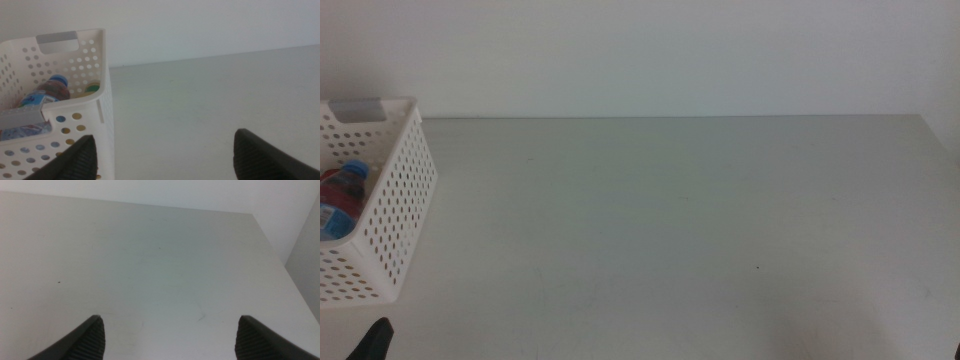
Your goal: Use arms to grab the bottles and put them into the dustbin to the left of the table.
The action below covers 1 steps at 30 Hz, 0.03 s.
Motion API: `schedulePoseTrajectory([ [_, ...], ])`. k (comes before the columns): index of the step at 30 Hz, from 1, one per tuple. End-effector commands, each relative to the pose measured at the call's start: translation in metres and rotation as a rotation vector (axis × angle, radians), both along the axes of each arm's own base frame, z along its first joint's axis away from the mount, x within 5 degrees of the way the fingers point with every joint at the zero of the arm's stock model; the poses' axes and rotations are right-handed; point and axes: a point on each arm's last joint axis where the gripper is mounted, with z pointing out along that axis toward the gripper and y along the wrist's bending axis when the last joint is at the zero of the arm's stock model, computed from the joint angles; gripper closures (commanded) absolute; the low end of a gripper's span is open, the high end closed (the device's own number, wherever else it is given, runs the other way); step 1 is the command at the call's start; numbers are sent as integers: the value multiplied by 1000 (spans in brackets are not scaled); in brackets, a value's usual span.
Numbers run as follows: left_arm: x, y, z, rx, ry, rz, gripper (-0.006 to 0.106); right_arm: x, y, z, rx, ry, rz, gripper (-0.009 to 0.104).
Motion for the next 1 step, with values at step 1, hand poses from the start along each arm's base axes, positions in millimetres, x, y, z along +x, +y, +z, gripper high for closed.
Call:
schedulePoseTrajectory([
  [1, -1, 2, 7, -34, -94, 20, 7, 0, -1, 11, -13, -107, -11, 28],
])
